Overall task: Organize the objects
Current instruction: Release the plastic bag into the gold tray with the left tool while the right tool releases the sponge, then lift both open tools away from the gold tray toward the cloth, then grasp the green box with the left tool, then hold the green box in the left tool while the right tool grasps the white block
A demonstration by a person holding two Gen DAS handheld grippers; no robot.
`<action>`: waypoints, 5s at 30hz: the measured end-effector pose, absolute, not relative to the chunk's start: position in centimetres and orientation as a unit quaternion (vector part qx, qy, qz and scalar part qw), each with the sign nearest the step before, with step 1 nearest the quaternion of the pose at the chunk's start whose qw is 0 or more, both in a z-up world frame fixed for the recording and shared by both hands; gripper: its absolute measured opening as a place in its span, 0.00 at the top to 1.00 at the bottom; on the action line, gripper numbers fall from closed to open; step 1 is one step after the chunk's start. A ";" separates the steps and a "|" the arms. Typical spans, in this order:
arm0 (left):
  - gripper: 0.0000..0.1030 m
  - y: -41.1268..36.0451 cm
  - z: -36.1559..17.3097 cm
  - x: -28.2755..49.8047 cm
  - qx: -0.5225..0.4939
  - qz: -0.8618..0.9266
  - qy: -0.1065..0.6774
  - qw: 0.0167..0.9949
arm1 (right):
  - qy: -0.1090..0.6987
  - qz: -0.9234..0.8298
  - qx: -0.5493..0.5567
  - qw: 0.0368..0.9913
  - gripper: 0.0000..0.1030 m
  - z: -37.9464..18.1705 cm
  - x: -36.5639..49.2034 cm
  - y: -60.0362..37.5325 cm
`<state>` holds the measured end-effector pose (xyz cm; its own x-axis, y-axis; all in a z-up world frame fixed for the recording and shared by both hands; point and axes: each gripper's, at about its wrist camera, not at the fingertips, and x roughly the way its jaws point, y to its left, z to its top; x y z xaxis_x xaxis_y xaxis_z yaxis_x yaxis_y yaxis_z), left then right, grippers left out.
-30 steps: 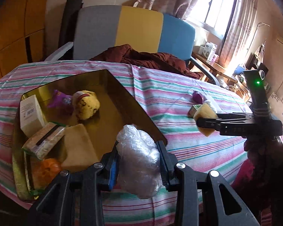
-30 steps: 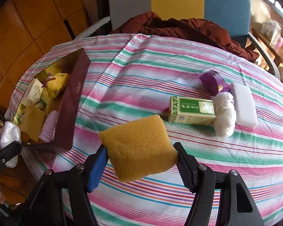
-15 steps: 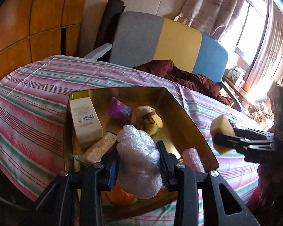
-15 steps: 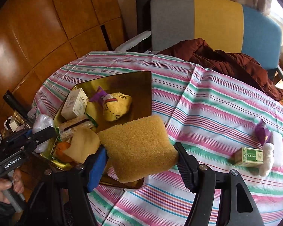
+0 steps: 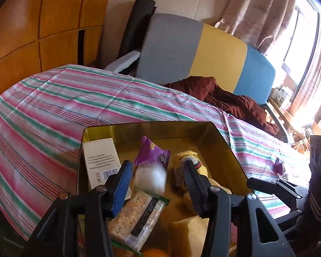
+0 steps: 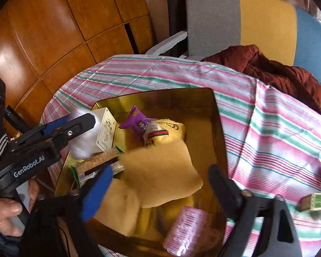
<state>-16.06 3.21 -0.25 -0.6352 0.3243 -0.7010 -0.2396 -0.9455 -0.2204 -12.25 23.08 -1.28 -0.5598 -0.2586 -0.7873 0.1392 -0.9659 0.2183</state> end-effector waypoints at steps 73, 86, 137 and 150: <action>0.51 15.4 0.0 -2.4 -0.381 0.879 0.114 0.261 | -0.094 -0.860 0.373 -0.335 0.00 1.0 2.1 55.3; 0.49 26.5 -1.8 -2.6 -0.397 0.833 0.173 0.343 | -0.235 -0.819 0.392 -0.347 0.00 -1.7 4.2 59.9; 0.71 36.2 -9.2 -4.8 -0.419 0.805 0.181 0.380 | -0.292 -0.805 0.423 -0.298 0.00 -3.6 4.0 60.8; 0.70 36.3 -9.6 -4.6 -0.395 0.814 0.178 0.386 | -0.263 -0.795 0.446 -0.316 0.00 -4.4 3.4 60.4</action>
<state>-4.59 36.28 -9.56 -0.3896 0.4880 -0.7810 -0.7698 -0.6381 -0.0147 3.38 60.40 -4.37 -0.4026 0.2678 -0.8753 -0.7375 -0.6613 0.1369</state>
